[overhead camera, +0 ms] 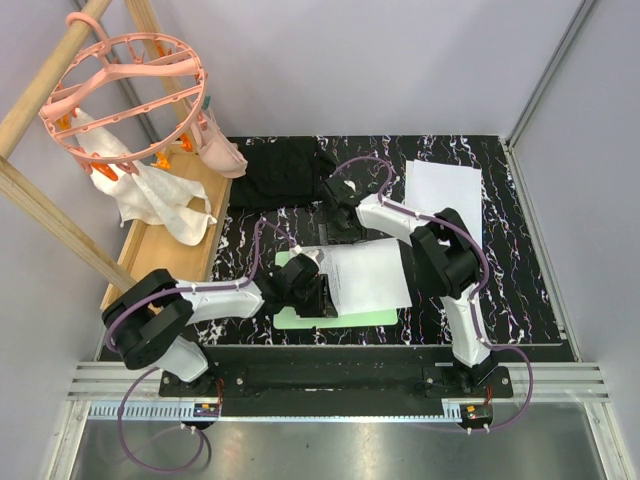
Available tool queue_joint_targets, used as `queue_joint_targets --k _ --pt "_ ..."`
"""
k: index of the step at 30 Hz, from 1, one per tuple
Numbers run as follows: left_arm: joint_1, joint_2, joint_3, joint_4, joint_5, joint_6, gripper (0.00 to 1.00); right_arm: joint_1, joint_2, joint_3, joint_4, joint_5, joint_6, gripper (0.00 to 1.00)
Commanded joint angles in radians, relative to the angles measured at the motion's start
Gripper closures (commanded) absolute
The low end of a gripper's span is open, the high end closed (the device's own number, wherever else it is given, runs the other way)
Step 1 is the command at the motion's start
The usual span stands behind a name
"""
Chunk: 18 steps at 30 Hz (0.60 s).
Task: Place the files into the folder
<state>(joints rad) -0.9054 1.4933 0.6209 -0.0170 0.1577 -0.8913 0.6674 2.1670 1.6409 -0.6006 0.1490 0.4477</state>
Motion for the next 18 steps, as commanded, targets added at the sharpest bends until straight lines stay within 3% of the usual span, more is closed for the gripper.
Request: queue_joint_targets --k 1,6,12,18 --pt "-0.01 -0.059 -0.007 -0.001 0.016 0.034 0.57 0.009 -0.062 -0.058 -0.038 -0.069 0.12 0.16" --pt "-0.024 -0.182 0.019 -0.049 0.045 0.074 0.48 0.009 -0.059 -0.02 -0.028 -0.04 0.063 0.15" --pt "-0.053 -0.215 -0.003 -0.04 0.074 0.049 0.53 0.009 -0.026 0.072 -0.042 -0.003 -0.01 0.14" --pt "-0.082 -0.147 -0.029 0.014 0.091 0.02 0.54 0.011 -0.003 0.076 -0.054 -0.048 0.022 0.14"
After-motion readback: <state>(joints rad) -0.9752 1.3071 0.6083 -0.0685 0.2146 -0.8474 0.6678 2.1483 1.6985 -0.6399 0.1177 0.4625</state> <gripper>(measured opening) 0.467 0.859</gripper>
